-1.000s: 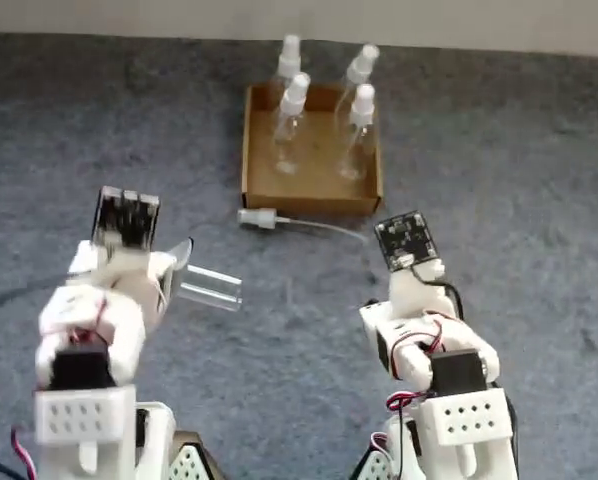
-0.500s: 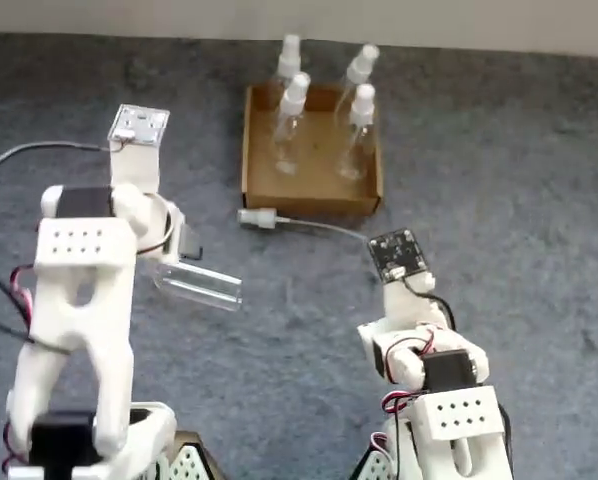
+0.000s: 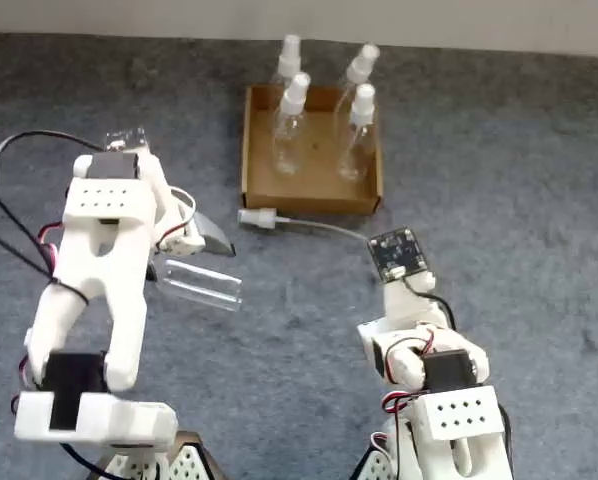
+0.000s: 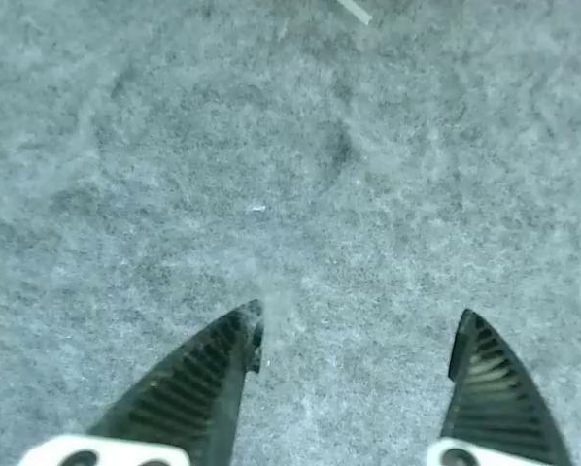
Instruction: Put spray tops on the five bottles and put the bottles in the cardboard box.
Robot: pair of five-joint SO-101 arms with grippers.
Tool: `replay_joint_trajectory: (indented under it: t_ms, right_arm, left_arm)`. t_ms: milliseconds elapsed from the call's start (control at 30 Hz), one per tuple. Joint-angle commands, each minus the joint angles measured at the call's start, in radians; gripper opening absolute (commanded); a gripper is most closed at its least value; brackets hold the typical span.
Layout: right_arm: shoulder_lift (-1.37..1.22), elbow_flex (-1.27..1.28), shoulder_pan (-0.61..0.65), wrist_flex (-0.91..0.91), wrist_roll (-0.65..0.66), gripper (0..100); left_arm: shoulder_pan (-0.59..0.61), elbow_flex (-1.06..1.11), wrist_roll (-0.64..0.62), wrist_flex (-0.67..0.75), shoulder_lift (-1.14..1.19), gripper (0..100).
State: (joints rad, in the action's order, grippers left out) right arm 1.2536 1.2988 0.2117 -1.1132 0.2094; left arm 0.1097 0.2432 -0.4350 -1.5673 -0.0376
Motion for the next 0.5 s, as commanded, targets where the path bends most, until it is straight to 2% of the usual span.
replay_joint_trajectory:
  t_ms: [0, 267, 467]
  right_arm:
    - [-0.007, -0.012, -0.005, 0.019, 0.009, 26.1]
    - [-0.007, -0.012, -0.007, 0.019, 0.009, 26.1]
    - [-0.007, -0.012, -0.007, 0.019, 0.009, 26.1]
  left_arm:
    - [-0.038, -0.064, -0.006, -0.012, 0.071, 35]
    - [-0.039, -0.150, -0.002, -0.011, 0.246, 35]
    - [-0.038, -0.147, 0.124, -0.008, 0.321, 35]
